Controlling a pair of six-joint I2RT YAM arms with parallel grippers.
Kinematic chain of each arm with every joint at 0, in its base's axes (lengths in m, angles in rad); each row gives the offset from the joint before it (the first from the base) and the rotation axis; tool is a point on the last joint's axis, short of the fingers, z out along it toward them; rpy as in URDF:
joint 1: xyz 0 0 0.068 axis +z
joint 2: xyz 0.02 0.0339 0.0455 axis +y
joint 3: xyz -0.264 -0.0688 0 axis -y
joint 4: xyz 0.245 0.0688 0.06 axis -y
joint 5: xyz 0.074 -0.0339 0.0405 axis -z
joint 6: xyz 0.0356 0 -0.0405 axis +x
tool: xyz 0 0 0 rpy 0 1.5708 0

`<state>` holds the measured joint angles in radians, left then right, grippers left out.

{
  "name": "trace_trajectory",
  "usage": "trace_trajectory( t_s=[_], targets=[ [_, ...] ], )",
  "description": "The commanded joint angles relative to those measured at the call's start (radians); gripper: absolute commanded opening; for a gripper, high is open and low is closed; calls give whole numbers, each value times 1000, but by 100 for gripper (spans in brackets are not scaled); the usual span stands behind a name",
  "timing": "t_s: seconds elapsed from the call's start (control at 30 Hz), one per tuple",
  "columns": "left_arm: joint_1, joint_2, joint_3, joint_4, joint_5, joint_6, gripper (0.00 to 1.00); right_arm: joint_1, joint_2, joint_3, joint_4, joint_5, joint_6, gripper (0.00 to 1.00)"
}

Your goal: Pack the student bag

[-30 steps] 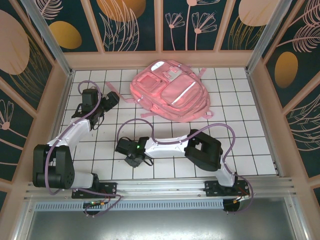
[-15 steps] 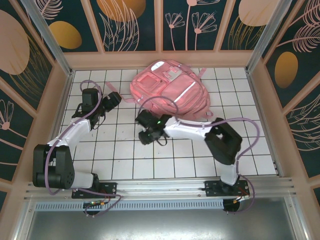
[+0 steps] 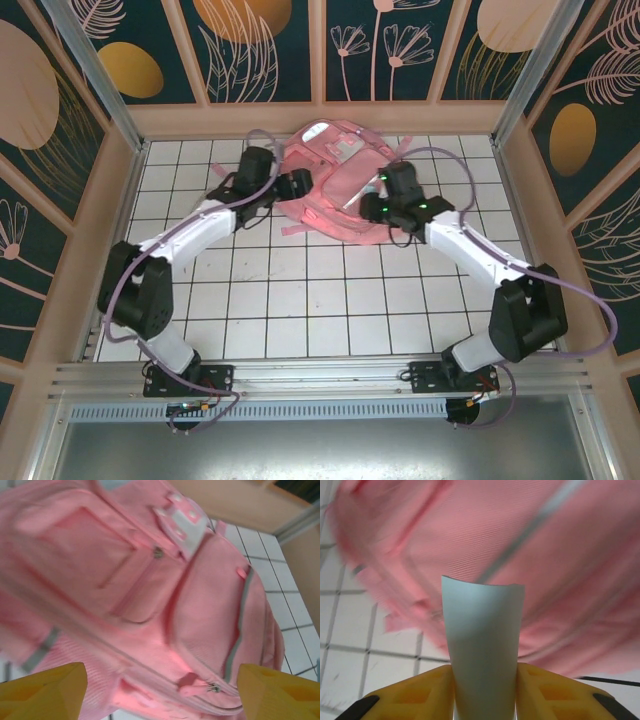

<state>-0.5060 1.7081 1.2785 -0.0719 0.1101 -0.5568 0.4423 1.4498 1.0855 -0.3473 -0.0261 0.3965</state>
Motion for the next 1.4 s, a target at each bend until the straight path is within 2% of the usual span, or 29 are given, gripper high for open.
trace_trajectory(
  t_s=[0.0, 0.2, 0.37, 0.57, 0.93, 1.03, 1.13, 1.2, 1.3, 1.37],
  targets=[
    [-78, 97, 114, -99, -86, 116, 77, -117, -68, -81, 47, -25, 50, 34],
    [-218, 275, 365, -245, -192, 288, 77, -329, -161, -198, 114, -143, 68, 35],
    [-290, 400, 526, -334, -213, 396, 76, -414, -195, -255, 129, -201, 68, 34],
    [-323, 510, 639, -416, -255, 461, 76, -456, -213, -295, 149, -243, 77, 34],
    [-323, 581, 689, -451, -324, 495, 76, -459, -211, -293, 164, -256, 82, 34],
    [-323, 582, 686, -452, -334, 494, 66, -459, -211, -294, 165, -258, 82, 34],
    [-324, 576, 684, -442, -331, 489, 49, -458, -210, -300, 174, -264, 85, 34],
    [-324, 571, 683, -434, -338, 489, 34, -459, -208, -302, 175, -265, 87, 34],
    [-324, 557, 681, -426, -343, 486, 0, -459, -210, -302, 177, -268, 85, 33],
    [-323, 539, 675, -418, -341, 482, 0, -459, -211, -302, 177, -267, 84, 33]
  ],
)
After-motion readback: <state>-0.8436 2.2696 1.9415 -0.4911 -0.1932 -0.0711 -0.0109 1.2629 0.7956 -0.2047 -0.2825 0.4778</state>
